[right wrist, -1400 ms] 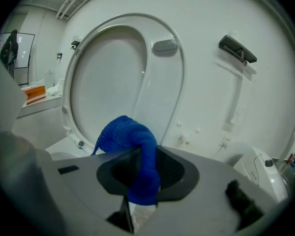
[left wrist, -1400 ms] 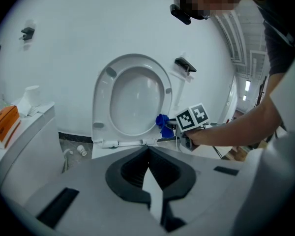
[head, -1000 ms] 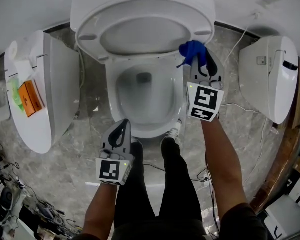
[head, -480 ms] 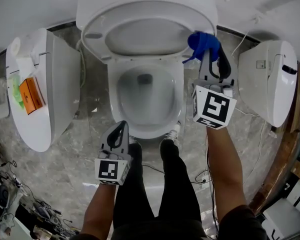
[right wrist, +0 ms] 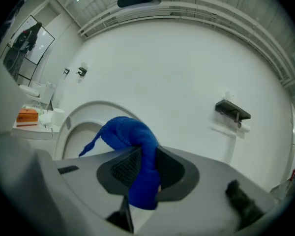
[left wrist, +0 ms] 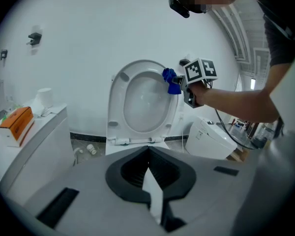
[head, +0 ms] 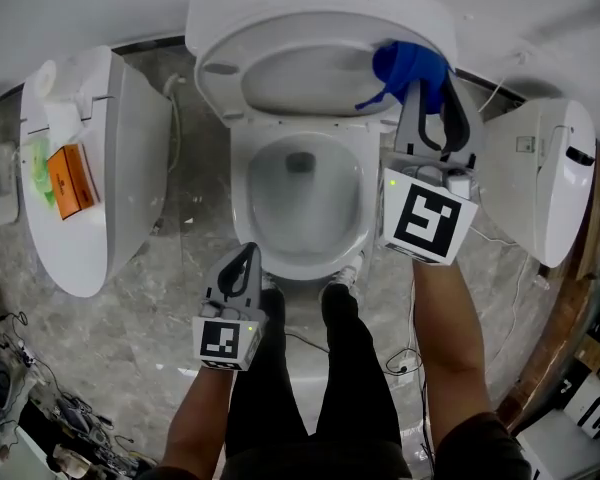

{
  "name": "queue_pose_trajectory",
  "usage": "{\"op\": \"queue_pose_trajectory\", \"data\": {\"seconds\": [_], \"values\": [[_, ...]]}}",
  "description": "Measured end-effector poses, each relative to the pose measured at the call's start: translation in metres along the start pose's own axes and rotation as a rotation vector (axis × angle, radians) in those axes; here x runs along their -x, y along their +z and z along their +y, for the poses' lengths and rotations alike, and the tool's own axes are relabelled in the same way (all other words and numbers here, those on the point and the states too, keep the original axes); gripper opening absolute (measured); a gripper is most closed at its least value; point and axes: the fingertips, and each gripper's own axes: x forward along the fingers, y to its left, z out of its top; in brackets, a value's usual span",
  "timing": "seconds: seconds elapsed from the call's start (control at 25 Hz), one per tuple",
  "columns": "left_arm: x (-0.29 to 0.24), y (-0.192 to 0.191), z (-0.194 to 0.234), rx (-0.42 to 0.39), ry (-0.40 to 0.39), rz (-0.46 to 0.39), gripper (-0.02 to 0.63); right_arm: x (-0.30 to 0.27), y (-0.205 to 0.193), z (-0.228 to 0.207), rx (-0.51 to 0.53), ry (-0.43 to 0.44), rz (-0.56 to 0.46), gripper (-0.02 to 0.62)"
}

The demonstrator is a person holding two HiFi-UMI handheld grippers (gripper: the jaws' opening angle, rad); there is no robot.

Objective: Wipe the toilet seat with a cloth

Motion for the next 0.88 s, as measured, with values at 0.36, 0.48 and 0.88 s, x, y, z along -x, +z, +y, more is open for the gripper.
{"op": "queue_pose_trajectory", "data": {"seconds": [0.36,0.48,0.88], "values": [[0.013,-0.007,0.017,0.027,0.023,-0.005,0.009,-0.007,0.046,0.050,0.091,0.070,-0.076,0.091],[0.017,-0.009,0.024,0.039,0.034,-0.012,0.009,-0.009,0.055,0.078,0.168,0.114,-0.072,0.091],[0.039,-0.014,0.057,0.114,0.099,-0.033,0.009,-0.013,0.065,0.166,0.293,0.243,-0.041,0.091]]}}
